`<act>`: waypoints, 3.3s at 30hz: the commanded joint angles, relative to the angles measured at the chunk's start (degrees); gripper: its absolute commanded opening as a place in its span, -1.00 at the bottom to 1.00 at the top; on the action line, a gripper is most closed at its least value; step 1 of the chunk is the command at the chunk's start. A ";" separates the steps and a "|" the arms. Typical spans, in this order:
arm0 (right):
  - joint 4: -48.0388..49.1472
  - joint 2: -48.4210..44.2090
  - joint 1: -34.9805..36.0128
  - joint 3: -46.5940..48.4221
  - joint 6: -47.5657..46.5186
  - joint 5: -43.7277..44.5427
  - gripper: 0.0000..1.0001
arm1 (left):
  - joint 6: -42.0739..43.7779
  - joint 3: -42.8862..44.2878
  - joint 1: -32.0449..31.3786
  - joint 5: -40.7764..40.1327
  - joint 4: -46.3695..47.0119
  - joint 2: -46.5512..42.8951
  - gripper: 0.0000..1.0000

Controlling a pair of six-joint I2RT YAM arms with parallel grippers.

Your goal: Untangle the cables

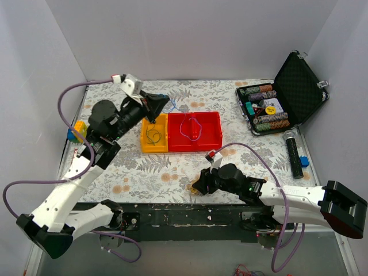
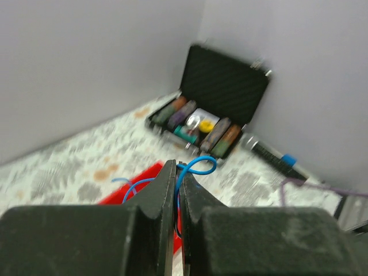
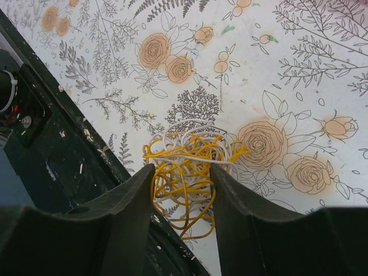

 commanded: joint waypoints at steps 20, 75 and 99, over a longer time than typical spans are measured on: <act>-2.50 -4.62 0.46 -1.48 0.56 0.99 -0.02 | 5.81 -17.06 17.70 1.75 11.79 8.68 -1.00; -2.94 -4.70 0.46 -2.01 2.14 0.81 -0.07 | 20.83 -19.17 22.01 1.67 18.20 19.49 -1.00; -2.77 -3.65 0.55 -2.18 2.58 1.42 -0.09 | 22.60 -19.96 21.31 8.80 12.24 27.93 -1.00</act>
